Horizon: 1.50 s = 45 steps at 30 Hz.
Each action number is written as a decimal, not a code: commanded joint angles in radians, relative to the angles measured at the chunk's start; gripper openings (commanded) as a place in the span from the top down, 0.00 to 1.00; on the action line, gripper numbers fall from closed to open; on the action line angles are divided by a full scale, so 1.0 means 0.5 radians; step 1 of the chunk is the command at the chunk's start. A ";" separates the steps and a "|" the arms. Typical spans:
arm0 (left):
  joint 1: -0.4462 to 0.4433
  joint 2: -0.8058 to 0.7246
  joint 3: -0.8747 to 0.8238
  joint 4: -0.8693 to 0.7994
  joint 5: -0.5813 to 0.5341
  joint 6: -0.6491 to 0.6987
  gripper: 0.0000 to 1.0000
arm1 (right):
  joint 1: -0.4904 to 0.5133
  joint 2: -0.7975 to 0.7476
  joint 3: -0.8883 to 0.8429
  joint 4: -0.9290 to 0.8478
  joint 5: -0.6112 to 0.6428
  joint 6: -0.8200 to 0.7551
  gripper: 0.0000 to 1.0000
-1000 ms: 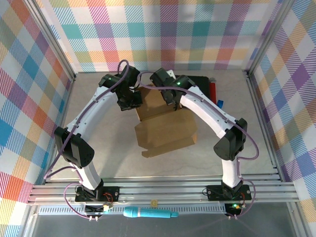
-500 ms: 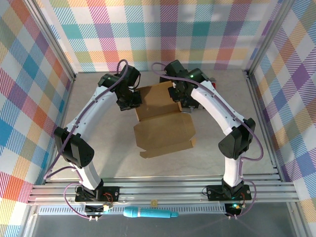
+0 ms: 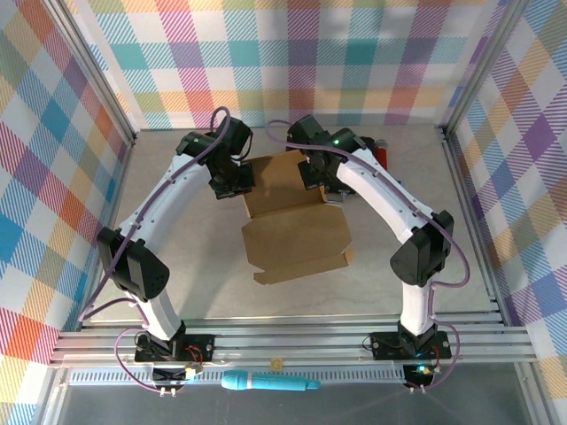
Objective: Fold the paper box
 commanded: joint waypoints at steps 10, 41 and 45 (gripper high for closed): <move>0.019 0.085 0.020 -0.164 -0.450 0.058 1.00 | 0.108 0.163 0.497 -0.561 0.387 0.351 1.00; 0.044 -0.101 0.427 -0.025 0.168 -0.155 0.52 | 0.021 0.181 0.405 -0.159 0.199 -0.142 1.00; -0.002 -0.108 0.417 0.077 0.071 0.219 0.66 | 0.021 0.147 0.361 -0.062 0.190 -0.283 1.00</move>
